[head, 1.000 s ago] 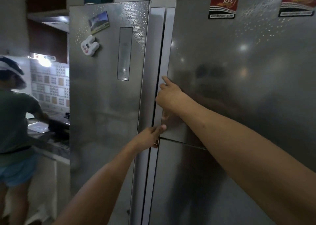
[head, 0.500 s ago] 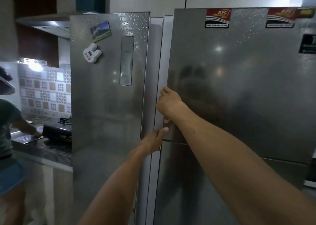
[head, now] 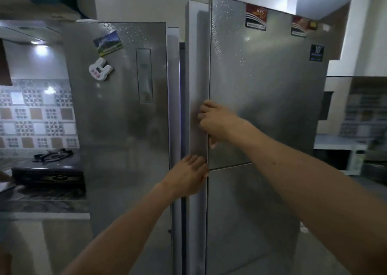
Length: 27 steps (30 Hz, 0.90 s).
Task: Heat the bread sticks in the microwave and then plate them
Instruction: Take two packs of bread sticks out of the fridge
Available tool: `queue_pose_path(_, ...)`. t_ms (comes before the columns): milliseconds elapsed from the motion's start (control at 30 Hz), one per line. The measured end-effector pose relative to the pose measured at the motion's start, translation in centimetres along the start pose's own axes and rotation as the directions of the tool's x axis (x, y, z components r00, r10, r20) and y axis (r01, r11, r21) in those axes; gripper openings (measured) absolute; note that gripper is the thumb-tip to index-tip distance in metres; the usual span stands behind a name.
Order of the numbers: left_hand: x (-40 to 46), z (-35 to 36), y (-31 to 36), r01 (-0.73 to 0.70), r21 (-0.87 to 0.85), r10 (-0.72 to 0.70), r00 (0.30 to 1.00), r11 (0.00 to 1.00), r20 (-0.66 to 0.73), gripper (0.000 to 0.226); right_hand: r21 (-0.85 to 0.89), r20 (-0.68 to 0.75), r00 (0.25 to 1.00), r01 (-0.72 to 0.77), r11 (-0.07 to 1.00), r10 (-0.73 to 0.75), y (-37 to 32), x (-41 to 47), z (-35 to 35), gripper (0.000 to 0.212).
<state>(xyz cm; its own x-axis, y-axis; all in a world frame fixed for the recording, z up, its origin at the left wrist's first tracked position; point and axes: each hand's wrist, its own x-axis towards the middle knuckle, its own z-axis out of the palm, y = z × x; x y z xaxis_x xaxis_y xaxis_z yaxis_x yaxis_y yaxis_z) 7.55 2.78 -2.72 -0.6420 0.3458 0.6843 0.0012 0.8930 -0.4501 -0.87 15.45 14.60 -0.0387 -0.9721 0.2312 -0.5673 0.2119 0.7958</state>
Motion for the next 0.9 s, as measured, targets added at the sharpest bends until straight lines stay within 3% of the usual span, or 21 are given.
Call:
queue_pose_path(67, -1.3, -0.7, 0.3, -0.135, 0.087, 0.131, 0.990, 0.987, 0.047, 0.028, -0.010, 0.003, 1.000, 0.009, 1.000, -0.009, 0.1, -2.2, -0.6, 0.064)
queue_pose_path(200, -2.8, -2.4, 1.9, -0.252, 0.177, 0.216, 0.956, 0.951, 0.199, 0.062, -0.006, -0.049, 0.998, 0.028, 1.000, -0.029, 0.7, -6.8, -1.2, 0.057)
queue_pose_path(500, 0.7, -4.9, 10.8, -0.373, 0.082, 0.363, 0.925, 0.924, 0.109, 0.064, 0.065, -0.189, 0.982, 0.002, 0.998, 0.010, 2.0, -19.3, -1.9, 0.044)
queue_pose_path(633, 2.8, -5.3, 15.9, -0.390, -0.004, 0.390, 0.921, 0.921, -0.015, 0.060, 0.236, -0.185, 0.968, -0.121, 0.964, 0.167, 1.6, -24.8, -2.0, 0.056)
queue_pose_path(767, 5.3, -5.5, 21.3, -0.432, -0.058, 0.426, 0.900, 0.900, -0.097, 0.050, 0.348, -0.141, 0.907, -0.330, 0.878, 0.397, 0.5, -30.2, -1.7, 0.068)
queue_pose_path(900, 7.1, -5.2, 24.9, -0.484, -0.007, 0.484, 0.875, 0.875, -0.017, 0.041, 0.477, -0.038, 0.852, -0.443, 0.759, 0.522, -0.6, -33.2, -0.4, 0.075)
